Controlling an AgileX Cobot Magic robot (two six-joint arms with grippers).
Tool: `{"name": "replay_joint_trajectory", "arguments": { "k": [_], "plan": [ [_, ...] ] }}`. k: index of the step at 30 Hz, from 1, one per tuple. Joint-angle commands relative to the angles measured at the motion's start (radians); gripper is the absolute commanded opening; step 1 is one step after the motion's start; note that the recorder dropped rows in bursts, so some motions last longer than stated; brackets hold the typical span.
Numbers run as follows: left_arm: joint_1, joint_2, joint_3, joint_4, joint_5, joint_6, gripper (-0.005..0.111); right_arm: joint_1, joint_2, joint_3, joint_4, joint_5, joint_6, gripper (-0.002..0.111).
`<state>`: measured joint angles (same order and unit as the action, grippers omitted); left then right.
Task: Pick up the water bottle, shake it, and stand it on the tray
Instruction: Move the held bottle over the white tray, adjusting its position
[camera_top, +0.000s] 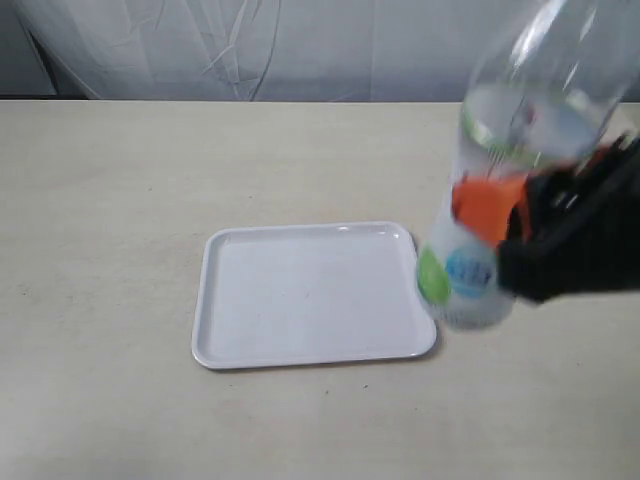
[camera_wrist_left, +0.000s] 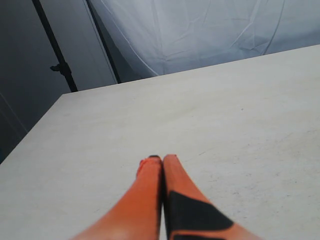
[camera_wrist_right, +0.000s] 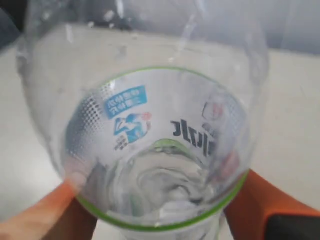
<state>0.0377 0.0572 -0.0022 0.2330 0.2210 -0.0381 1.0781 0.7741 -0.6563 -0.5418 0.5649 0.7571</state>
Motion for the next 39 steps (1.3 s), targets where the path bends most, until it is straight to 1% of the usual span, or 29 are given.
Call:
{"name": "replay_joint_trajectory", "arguments": {
  "k": [1,4,8,12,14,17,18,20,21,23,24,26,28,29,30,31,32,33,34,35,36,37,38,39],
  "plan": [
    [0.001,-0.004,0.002,-0.004,-0.013,-0.007,0.0,0.0,0.04,0.049,0.006,-0.084,-0.007,-0.001],
    [0.001,-0.004,0.002,-0.004,-0.013,-0.007,0.0,0.0,0.018,-0.026,0.002,-0.204,-0.007,-0.001],
    [0.001,-0.004,0.002,-0.004,-0.013,-0.007,0.0,0.0,0.011,-0.103,-0.065,-0.206,-0.007,-0.001],
    [0.001,-0.004,0.002,-0.004,-0.013,-0.007,0.0,0.0,0.057,-0.052,-0.041,-0.094,-0.007,-0.001],
    [0.001,-0.004,0.002,-0.004,-0.013,-0.007,0.0,0.0,0.081,0.003,0.012,-0.1,-0.007,-0.001],
    [0.001,-0.004,0.002,-0.004,-0.013,-0.007,0.0,0.0,0.086,0.043,0.084,-0.179,-0.054,-0.001],
    [0.001,-0.004,0.002,-0.004,-0.013,-0.007,0.0,0.0,0.079,0.036,0.069,-0.202,-0.074,-0.001],
    [0.001,-0.004,0.002,-0.004,-0.013,-0.007,0.0,0.0,0.058,0.009,-0.027,-0.219,-0.081,-0.001],
    [0.001,-0.004,0.002,-0.004,-0.013,-0.007,0.0,-0.002,0.055,-0.019,-0.135,-0.201,-0.065,-0.001],
    [0.001,-0.004,0.002,-0.004,-0.013,-0.007,0.0,-0.002,0.051,-0.068,-0.218,-0.161,0.03,-0.001],
    [0.001,-0.004,0.002,-0.004,-0.013,-0.007,0.0,-0.002,0.051,-0.089,-0.216,-0.142,0.08,-0.001],
    [0.001,-0.004,0.002,-0.004,-0.013,-0.007,0.0,0.0,0.051,-0.096,-0.166,-0.143,0.104,-0.001],
    [0.001,-0.004,0.002,-0.004,-0.013,-0.007,0.0,0.0,0.062,-0.073,-0.077,-0.172,0.042,-0.001],
    [0.001,-0.004,0.002,-0.004,-0.013,-0.007,0.0,0.0,0.071,-0.052,-0.086,-0.187,-0.037,-0.001],
    [0.001,-0.004,0.002,-0.004,-0.013,-0.007,0.0,0.0,0.083,-0.034,-0.134,-0.179,-0.122,-0.001],
    [0.001,-0.004,0.002,-0.004,-0.013,-0.007,0.0,-0.009,0.1,-0.028,-0.213,-0.138,-0.153,-0.001],
    [0.001,-0.004,0.002,-0.004,-0.013,-0.007,0.0,-0.024,0.12,-0.028,-0.313,-0.063,-0.104,-0.001],
    [0.001,-0.004,0.002,-0.004,-0.013,-0.007,0.0,-0.044,0.14,-0.033,-0.411,0.016,0.032,-0.001],
    [0.001,-0.004,0.002,-0.004,-0.013,-0.007,0.0,-0.072,0.166,-0.041,-0.468,0.125,0.353,-0.001],
    [0.001,-0.004,0.002,-0.004,-0.013,-0.007,0.0,-0.072,0.168,-0.041,-0.426,0.115,0.422,-0.001],
    [0.001,-0.004,0.002,-0.004,-0.013,-0.007,0.0,-0.052,0.17,-0.03,-0.271,-0.051,0.315,-0.001],
    [0.001,-0.004,0.002,-0.004,-0.013,-0.007,0.0,-0.031,0.17,-0.02,-0.159,-0.192,0.161,-0.001],
    [0.001,-0.004,0.002,-0.004,-0.013,-0.007,0.0,0.017,0.17,-0.012,0.004,-0.355,-0.182,-0.001],
    [0.001,-0.004,0.002,-0.004,-0.013,-0.007,0.0,0.03,0.17,-0.018,0.037,-0.36,-0.277,-0.001]
  ]
}}
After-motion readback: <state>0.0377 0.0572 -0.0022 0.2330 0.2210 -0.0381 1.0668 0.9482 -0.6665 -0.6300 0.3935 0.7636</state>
